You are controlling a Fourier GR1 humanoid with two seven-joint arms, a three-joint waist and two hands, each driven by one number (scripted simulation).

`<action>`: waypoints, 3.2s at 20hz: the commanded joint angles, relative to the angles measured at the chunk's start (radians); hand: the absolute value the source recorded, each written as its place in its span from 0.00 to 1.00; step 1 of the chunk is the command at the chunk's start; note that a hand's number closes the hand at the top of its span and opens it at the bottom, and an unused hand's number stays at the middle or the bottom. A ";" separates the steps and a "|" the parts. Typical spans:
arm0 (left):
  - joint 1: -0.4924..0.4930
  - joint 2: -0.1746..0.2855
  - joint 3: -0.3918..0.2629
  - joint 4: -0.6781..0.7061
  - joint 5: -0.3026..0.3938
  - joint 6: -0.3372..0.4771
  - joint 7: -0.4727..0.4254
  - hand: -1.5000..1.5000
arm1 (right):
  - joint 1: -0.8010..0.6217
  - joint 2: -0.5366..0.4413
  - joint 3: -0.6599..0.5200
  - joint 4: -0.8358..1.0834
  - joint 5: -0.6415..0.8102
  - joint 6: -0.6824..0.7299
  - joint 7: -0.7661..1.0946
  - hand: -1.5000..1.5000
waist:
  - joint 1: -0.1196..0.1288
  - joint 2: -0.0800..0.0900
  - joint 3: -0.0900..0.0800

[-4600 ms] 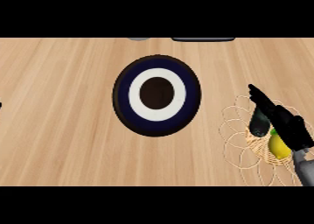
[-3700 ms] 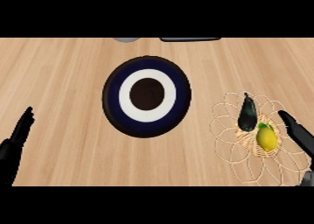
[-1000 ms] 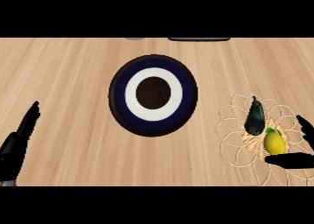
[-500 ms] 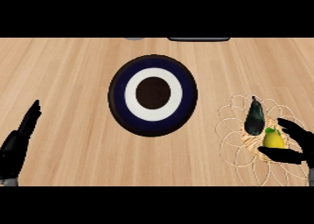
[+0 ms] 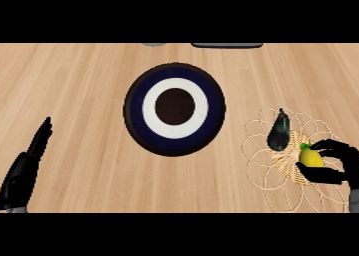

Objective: Pick the lemon from the placemat and place it in the plate

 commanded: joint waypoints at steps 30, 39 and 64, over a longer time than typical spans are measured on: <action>0.028 -0.003 0.044 -0.001 -0.001 -0.061 -0.029 0.50 | 0.101 0.137 0.399 -0.784 0.642 -0.303 0.084 1.00 | 0.003 0.005 0.009; 0.009 -0.002 0.055 -0.008 -0.032 -0.057 -0.023 0.50 | -0.301 0.313 0.474 -0.712 0.730 -0.063 0.316 1.00 | 0.009 0.006 0.009; -0.041 -0.056 0.029 0.015 -0.069 -0.057 -0.019 0.50 | -0.886 0.343 0.552 0.470 0.113 -0.654 0.325 0.00 | 0.048 0.016 0.010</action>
